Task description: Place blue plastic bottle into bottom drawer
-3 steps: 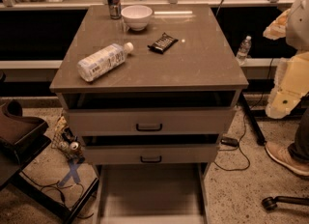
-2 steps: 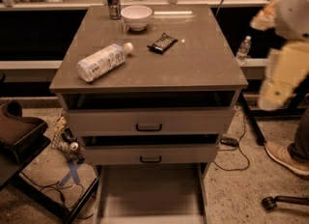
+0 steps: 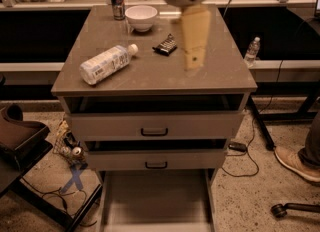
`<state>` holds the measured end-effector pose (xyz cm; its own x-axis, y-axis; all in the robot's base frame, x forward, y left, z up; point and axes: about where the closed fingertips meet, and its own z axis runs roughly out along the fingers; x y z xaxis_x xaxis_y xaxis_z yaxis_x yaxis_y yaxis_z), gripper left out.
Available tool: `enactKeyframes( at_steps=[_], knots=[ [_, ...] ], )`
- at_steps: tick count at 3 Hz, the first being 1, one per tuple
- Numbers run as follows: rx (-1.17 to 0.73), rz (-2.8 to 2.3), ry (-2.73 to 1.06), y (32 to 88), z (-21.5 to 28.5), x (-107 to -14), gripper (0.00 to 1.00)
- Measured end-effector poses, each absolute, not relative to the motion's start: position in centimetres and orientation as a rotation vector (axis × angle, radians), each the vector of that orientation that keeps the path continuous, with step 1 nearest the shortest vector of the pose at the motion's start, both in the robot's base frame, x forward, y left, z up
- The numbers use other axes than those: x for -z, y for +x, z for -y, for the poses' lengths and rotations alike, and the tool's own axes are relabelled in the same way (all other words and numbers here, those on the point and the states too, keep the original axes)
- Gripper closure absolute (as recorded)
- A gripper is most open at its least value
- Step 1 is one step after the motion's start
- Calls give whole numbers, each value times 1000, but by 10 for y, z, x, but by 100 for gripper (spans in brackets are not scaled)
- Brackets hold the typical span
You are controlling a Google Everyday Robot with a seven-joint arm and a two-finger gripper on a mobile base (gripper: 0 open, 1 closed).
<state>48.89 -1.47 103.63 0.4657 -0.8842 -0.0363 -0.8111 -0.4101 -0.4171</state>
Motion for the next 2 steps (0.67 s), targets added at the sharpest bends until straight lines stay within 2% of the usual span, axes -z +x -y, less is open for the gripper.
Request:
enactKeyframes(
  at_steps=[1,2],
  knots=[
    [349,-1333,-2400,502,-19,-1032,0],
    [372,-1299,-2387,506,-25,-1040,0]
  ],
)
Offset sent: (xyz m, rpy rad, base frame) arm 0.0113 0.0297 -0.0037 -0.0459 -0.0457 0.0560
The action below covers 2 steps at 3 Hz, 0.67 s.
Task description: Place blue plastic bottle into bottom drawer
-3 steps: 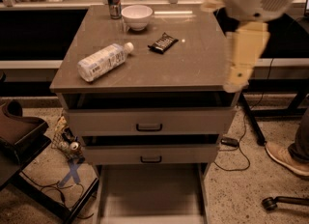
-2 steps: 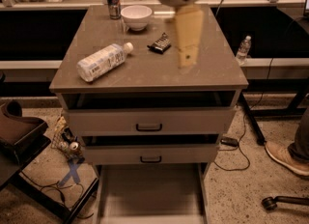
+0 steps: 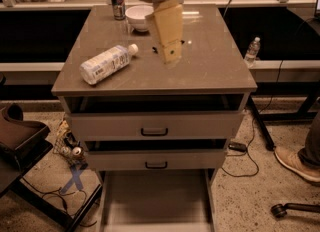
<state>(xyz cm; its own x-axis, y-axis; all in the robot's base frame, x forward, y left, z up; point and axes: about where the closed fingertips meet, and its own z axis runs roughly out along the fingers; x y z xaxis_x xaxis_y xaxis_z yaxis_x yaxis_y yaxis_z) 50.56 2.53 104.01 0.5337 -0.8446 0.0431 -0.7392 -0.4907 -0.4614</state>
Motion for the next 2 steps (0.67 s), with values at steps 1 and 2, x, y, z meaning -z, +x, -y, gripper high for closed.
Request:
enactKeyframes(
  at_steps=[1,2],
  knots=[
    [342,-1250,-2424,530,-39,-1023,0],
    [347,-1162,-2483,584,-72,-998,0]
  ],
)
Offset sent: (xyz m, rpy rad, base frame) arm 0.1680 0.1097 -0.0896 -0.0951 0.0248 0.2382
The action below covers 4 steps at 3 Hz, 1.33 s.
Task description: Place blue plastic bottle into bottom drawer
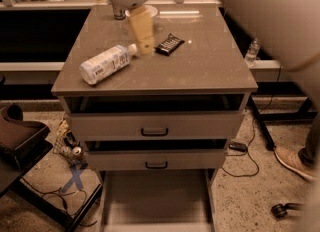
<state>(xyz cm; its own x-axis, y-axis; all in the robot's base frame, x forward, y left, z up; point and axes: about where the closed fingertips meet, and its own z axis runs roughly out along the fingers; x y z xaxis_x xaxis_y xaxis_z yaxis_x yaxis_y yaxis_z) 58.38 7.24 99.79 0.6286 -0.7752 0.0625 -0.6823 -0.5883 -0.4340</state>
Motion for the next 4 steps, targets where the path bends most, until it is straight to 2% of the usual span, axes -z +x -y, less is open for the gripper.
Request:
enactKeyframes(
  at_steps=[2,4],
  knots=[
    [310,-1023,-2605,679,-134,-930,0],
    [167,-938,-2714,708,-163,-871,0]
  ],
)
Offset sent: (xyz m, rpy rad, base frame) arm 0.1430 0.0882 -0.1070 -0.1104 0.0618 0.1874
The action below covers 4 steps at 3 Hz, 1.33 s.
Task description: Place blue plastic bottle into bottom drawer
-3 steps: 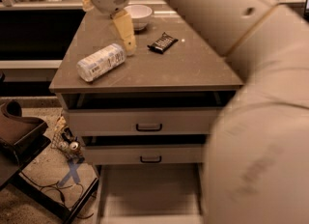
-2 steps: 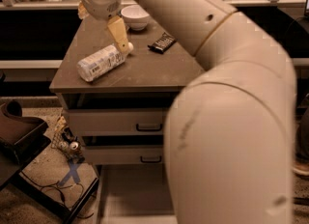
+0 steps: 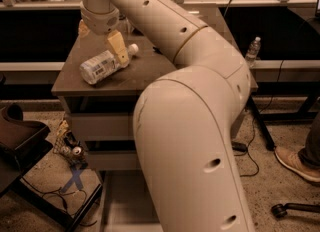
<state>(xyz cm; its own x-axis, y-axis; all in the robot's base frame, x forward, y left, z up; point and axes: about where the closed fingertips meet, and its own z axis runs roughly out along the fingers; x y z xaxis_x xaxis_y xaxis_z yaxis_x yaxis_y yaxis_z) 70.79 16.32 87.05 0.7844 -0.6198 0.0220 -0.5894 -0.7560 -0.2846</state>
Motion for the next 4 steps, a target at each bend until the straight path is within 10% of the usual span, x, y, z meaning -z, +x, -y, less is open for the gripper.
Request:
enactKeyframes(
  at_steps=[1,4],
  knots=[
    [53,-860,-2794,688,-175,-854,7],
    [21,-823,-2788,687,-195,-835,77]
  ],
)
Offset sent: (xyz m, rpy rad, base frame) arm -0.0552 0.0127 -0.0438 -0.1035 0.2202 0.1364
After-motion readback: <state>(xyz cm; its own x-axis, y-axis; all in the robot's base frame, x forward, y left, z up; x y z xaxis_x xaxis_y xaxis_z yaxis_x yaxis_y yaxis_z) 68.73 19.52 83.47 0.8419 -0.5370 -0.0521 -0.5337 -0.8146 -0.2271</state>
